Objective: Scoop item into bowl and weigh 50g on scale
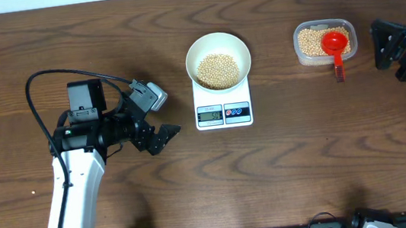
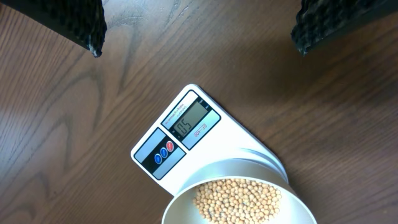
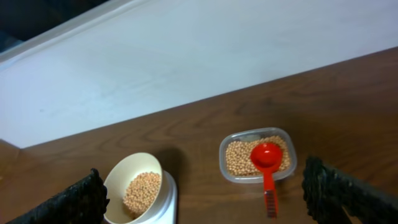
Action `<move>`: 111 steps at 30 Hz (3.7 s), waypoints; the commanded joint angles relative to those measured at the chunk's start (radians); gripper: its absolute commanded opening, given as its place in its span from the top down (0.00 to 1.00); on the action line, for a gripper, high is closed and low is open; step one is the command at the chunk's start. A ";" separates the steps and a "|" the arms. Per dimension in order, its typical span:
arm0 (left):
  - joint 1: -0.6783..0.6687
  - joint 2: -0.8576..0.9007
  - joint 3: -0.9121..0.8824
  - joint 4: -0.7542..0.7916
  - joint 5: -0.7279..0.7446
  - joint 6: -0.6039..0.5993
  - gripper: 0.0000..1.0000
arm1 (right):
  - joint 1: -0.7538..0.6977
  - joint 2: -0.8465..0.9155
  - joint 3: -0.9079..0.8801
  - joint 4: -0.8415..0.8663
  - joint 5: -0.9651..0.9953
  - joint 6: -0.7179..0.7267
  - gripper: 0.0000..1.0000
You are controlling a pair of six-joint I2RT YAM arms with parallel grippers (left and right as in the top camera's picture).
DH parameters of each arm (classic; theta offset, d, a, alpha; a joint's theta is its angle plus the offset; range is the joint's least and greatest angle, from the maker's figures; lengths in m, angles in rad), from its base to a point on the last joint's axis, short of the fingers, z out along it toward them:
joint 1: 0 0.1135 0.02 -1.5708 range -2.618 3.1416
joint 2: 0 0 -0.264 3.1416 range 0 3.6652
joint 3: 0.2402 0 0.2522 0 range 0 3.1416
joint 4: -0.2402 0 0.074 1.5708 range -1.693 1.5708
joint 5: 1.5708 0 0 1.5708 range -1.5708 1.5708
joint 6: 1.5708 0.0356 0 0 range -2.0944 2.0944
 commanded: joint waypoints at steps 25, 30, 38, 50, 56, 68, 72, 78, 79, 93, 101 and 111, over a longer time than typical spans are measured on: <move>-0.003 -0.002 -0.002 -0.003 0.016 -0.001 0.02 | 0.152 -0.687 -0.678 0.345 0.459 -0.022 0.01; -0.003 -0.002 -0.002 -0.003 0.016 -0.001 0.02 | 0.212 -0.793 -0.926 0.574 0.507 -0.023 0.01; -0.003 -0.002 -0.002 -0.003 0.016 -0.001 0.02 | 0.254 -0.919 -1.208 0.801 0.514 -0.031 0.01; -0.003 -0.002 -0.002 -0.003 0.016 -0.001 0.02 | 0.256 -0.997 -1.364 0.822 0.515 -0.029 0.01; -0.003 -0.002 -0.002 -0.003 0.016 -0.001 0.02 | 0.261 -0.997 -1.363 0.723 0.510 -0.024 0.01; -0.003 -0.002 -0.002 -0.003 0.016 -0.001 0.02 | 0.262 -0.997 -1.363 0.676 0.499 -0.018 0.01; -0.003 -0.002 -0.002 -0.003 0.016 -0.001 0.02 | 0.262 -0.997 -1.363 0.676 0.499 -0.018 0.01; -0.003 -0.002 -0.002 -0.003 0.016 -0.001 0.02 | 0.262 -0.997 -1.363 0.676 0.499 -0.018 0.01; -0.003 -0.002 -0.002 -0.003 0.016 -0.001 0.02 | 0.262 -0.997 -1.363 0.676 0.499 -0.018 0.01; -0.003 -0.002 -0.002 -0.003 0.016 -0.001 0.02 | 0.262 -0.997 -1.363 0.676 0.499 -0.018 0.01; -0.003 -0.002 -0.002 -0.003 0.016 -0.001 0.02 | 0.262 -0.997 -1.363 0.676 0.499 -0.018 0.01; -0.003 -0.049 -0.002 -0.003 0.016 -0.001 0.02 | 0.262 -0.997 -1.363 0.676 0.499 -0.018 0.01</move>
